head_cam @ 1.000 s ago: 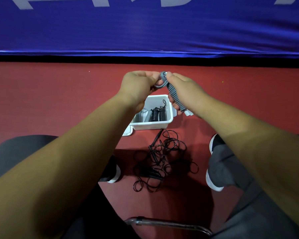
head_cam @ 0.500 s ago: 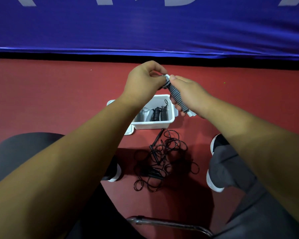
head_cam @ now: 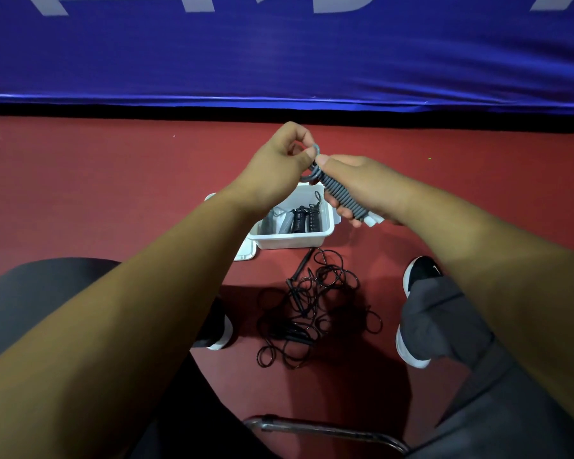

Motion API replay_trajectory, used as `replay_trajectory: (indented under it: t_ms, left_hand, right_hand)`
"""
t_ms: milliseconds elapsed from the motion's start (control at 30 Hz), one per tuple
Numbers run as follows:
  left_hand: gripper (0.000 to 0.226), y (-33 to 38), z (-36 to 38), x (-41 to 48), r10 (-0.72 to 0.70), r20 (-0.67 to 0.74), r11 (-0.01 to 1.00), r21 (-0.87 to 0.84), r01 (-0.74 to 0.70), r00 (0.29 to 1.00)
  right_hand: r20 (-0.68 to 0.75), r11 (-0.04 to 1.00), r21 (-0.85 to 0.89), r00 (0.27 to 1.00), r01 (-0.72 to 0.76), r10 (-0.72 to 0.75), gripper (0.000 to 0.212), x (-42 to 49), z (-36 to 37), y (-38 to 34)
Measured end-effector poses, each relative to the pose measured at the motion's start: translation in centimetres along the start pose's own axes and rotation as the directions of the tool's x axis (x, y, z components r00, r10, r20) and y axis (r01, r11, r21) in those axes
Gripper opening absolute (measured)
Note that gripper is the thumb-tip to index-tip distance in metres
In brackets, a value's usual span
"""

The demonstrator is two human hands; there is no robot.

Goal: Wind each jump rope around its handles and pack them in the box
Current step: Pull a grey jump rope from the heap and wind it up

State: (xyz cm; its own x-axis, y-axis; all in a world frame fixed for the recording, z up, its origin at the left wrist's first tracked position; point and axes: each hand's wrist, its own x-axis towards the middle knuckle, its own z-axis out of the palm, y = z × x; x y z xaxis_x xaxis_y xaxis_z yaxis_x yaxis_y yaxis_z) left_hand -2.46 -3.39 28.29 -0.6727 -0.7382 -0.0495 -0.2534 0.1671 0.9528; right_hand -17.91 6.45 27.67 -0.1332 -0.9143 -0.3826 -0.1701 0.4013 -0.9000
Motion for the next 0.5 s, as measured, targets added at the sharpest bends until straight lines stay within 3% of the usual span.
replay_trajectory:
  t_ms: [100,200,333,500]
  left_hand:
    - [0.010,0.2,0.4,0.6,-0.093,-0.123,0.988,-0.132,0.077,0.988]
    - [0.021,0.3,0.6,0.9,-0.148,-0.213,0.975,-0.193,0.106,0.966]
    - [0.025,0.9,1.5,0.4,-0.171,-0.184,0.932,-0.350,0.098,0.968]
    - [0.032,1.5,1.1,0.1,-0.326,-0.094,0.717,-0.673,0.182,0.941]
  right_hand:
    - [0.053,0.988,-0.145,0.997,-0.049,0.057,0.048,0.0,0.4,-0.1]
    - [0.019,0.935,-0.333,0.991,-0.118,0.132,0.047,0.0,0.2,0.3]
    - [-0.075,0.900,-0.408,0.988,-0.155,0.136,0.044,0.5,-0.6,0.9]
    - [-0.102,0.903,-0.413,0.992,-0.116,0.080,0.045,0.9,-0.7,1.5]
